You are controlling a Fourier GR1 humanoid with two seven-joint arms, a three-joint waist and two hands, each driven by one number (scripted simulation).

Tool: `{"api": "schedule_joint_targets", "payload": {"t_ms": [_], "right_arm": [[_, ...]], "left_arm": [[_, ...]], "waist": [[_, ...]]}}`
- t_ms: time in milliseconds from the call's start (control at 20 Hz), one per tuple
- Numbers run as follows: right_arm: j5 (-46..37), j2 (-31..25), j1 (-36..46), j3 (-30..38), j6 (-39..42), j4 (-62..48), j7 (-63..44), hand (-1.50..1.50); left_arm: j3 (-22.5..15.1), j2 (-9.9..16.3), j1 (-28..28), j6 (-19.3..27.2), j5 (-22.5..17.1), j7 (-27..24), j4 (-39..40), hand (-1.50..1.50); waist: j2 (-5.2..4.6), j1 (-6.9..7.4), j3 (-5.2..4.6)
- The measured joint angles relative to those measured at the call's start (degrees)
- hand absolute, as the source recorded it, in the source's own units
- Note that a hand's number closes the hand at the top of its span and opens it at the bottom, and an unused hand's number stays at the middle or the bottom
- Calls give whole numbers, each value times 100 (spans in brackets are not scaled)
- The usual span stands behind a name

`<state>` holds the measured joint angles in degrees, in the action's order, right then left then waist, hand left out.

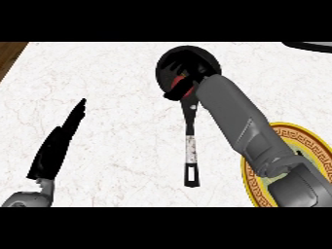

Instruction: Pick the bell pepper from the plate and place it in the pan

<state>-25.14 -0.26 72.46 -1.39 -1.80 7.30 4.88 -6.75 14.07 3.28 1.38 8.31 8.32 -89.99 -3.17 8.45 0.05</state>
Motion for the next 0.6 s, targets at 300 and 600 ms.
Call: {"api": "schedule_joint_targets", "payload": {"t_ms": [300,600], "right_arm": [[640,19,-43,623,-496,226,480,-150],[1183,-85,-51,1268,-1235,350,699,-150]], "left_arm": [[11,-6,8,-13,3,-25,35,0],[42,-24,-68,39,19,-18,6,0]], "waist": [[11,-11,4],[33,-107,3]]}}
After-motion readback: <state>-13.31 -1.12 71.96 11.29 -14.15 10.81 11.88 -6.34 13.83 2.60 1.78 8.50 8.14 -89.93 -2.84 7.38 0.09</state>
